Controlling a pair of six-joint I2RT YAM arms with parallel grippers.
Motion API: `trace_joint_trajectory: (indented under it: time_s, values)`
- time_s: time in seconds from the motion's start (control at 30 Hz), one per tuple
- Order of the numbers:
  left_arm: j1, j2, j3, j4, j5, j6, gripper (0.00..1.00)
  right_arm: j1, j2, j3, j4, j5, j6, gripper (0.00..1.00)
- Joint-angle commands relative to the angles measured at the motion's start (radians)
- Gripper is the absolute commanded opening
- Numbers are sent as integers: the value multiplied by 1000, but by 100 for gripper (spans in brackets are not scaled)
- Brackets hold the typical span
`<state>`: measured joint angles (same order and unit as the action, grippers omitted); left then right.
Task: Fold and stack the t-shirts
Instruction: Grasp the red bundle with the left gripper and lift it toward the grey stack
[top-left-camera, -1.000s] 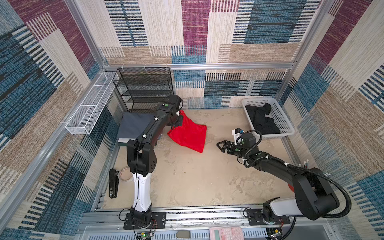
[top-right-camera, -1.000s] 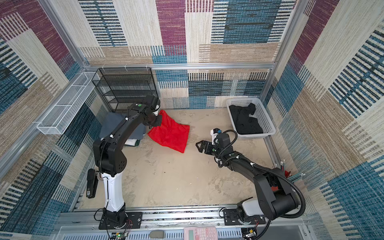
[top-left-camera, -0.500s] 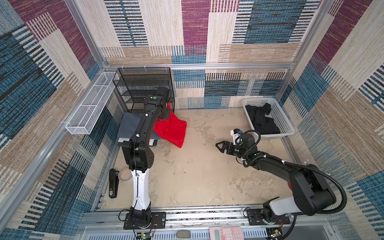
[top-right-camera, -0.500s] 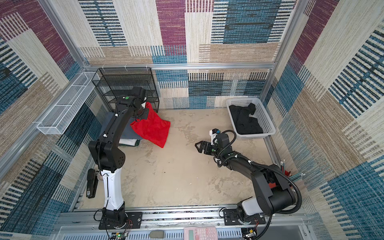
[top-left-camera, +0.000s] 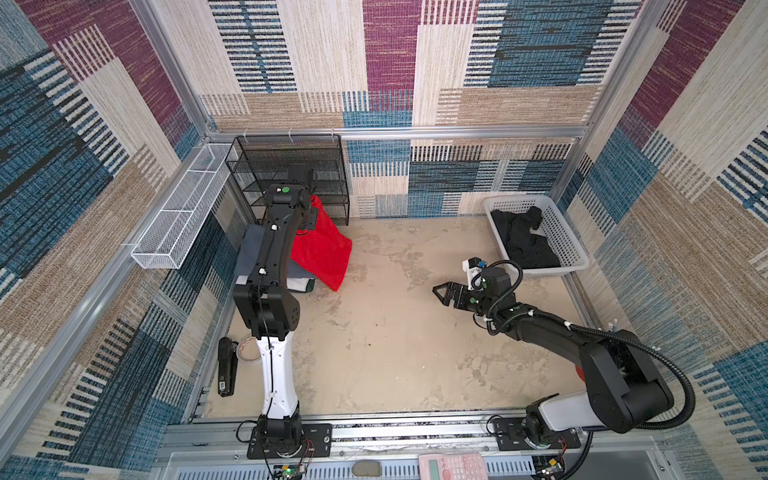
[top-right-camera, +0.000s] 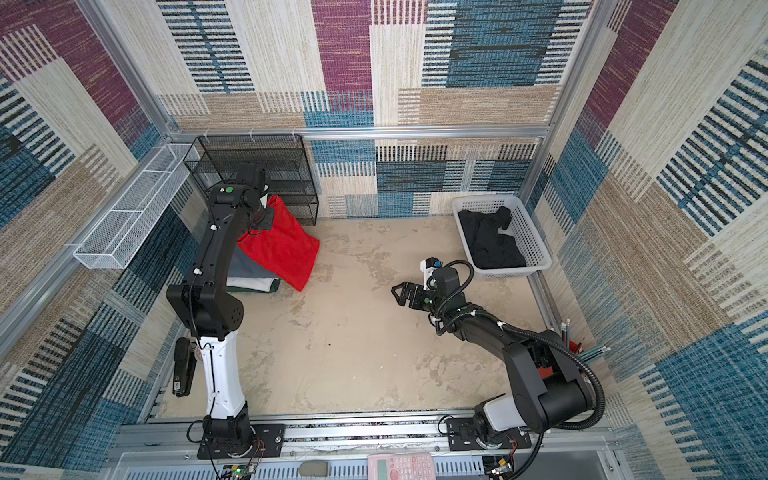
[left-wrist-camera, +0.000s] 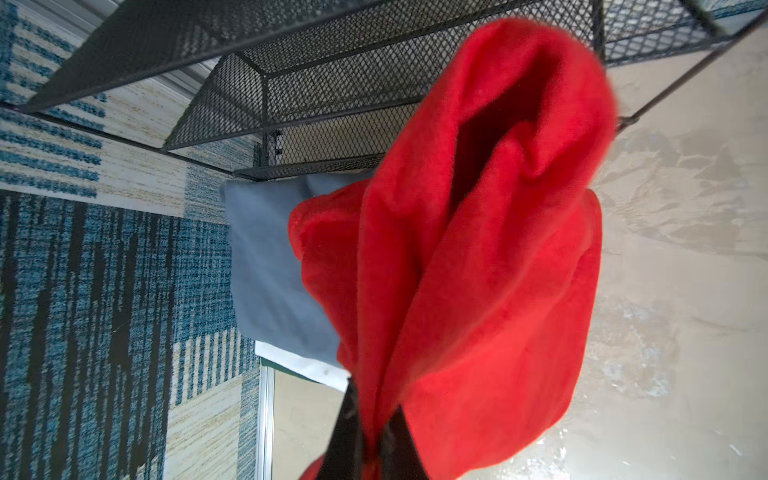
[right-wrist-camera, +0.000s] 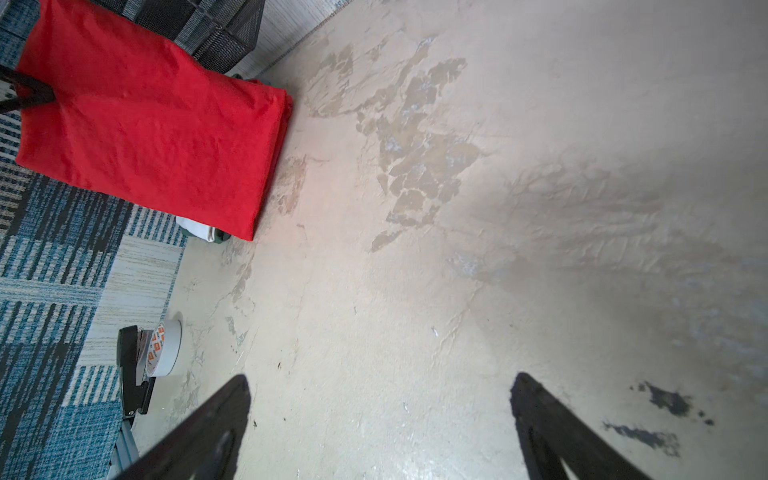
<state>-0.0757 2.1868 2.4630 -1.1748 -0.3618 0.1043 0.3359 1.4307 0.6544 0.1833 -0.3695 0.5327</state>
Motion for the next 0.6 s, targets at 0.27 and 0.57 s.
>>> trace_joint_trajectory:
  time_s: [0.27,0.57]
  values:
    - [104,-66,-28,76,-11,-61,0,0,6,19,8,-2,-17,99]
    - [134,-105,-3,89,24,-74,0,0,18,25,9,-12,-10,99]
